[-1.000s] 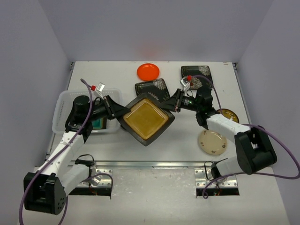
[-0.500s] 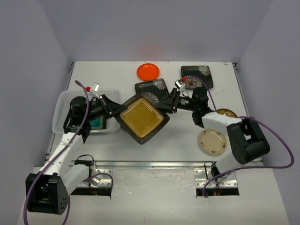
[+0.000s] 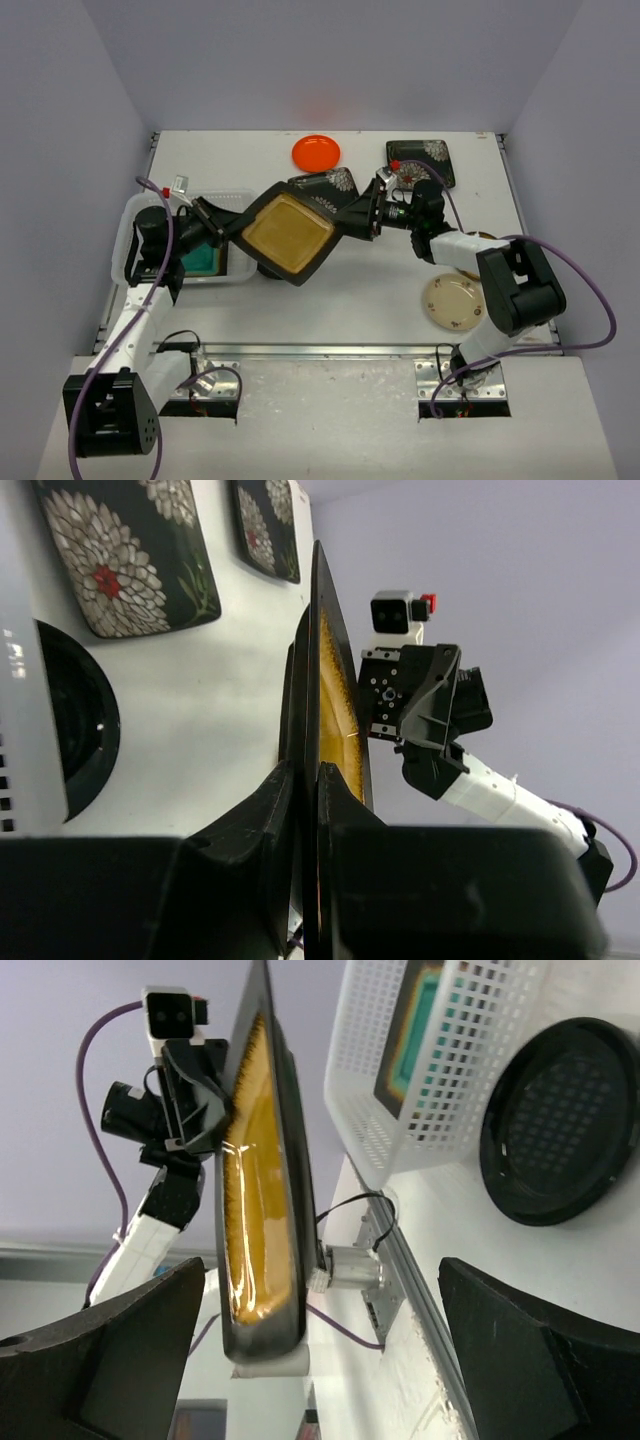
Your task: Place the plates into the plastic bin on the countertop
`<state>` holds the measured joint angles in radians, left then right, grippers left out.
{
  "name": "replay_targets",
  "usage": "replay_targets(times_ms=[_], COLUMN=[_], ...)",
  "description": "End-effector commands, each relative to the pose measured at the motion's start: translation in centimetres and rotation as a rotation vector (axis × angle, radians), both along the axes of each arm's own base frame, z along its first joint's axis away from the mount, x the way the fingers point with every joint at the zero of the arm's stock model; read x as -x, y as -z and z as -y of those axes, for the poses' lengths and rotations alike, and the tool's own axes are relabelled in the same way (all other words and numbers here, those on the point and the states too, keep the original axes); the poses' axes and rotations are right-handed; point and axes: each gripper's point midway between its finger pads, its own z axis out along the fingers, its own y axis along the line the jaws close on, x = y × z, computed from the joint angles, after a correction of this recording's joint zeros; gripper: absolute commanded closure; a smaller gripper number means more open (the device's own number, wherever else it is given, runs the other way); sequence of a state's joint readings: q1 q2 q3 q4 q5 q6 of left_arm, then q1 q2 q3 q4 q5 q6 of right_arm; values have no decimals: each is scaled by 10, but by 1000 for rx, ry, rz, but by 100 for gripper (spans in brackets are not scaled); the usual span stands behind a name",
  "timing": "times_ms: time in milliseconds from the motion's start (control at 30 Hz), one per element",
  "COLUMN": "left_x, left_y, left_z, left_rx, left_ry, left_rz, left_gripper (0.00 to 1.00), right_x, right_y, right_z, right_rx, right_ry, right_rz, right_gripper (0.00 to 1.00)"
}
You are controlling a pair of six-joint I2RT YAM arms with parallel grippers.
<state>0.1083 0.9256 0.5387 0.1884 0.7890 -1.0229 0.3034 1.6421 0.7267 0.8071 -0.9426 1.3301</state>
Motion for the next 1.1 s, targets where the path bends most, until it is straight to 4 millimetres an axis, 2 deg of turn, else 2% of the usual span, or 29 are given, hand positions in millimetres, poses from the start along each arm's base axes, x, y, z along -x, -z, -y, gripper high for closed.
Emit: replay_targets(times_ms=[0,67,100,133,200,300,433,600,800,833,967,1067], left_x=[-6,-9,-12,-12,-12,-13,-15,-11,-15,-16,-25,-31], left_y=[-59,-57,-53,-51,-45,-43,-23,-2,18,14,25,34], left_z=[-29,-42,-63,-68,-100,-121,-152,-201,-240,-241,-256,-257], left_rx=[-4,-16,-23,-25,-47,-108,-204,-326,-381,-386,-413,-396], left_ry=[-82,-112,-168,-171,-243,-288,-407,-613,-711,-711,-708,-684], left_rz=[168,164,146,140,129,122,45,-75,-191,-186,-252,-274], left_gripper=[100,100,100,100,100,100,100,100,100,100,100,100], right_x=[-19,-20,-20,-21,-21,-22,-20,-14,-5,-5,-4,-2], right_y=[-2,1,3,7,4,4,3,2,-3,-2,-5,-5], right_z=[17,22,28,32,40,47,56,70,76,77,78,77], right_rx=[65,88,109,128,159,197,225,216,193,193,184,169], right_ry=[54,69,84,94,113,123,136,144,141,144,142,134], right_rz=[77,76,81,78,100,130,146,153,175,174,181,181], right_gripper=[1,1,1,1,1,1,1,1,1,1,1,1])
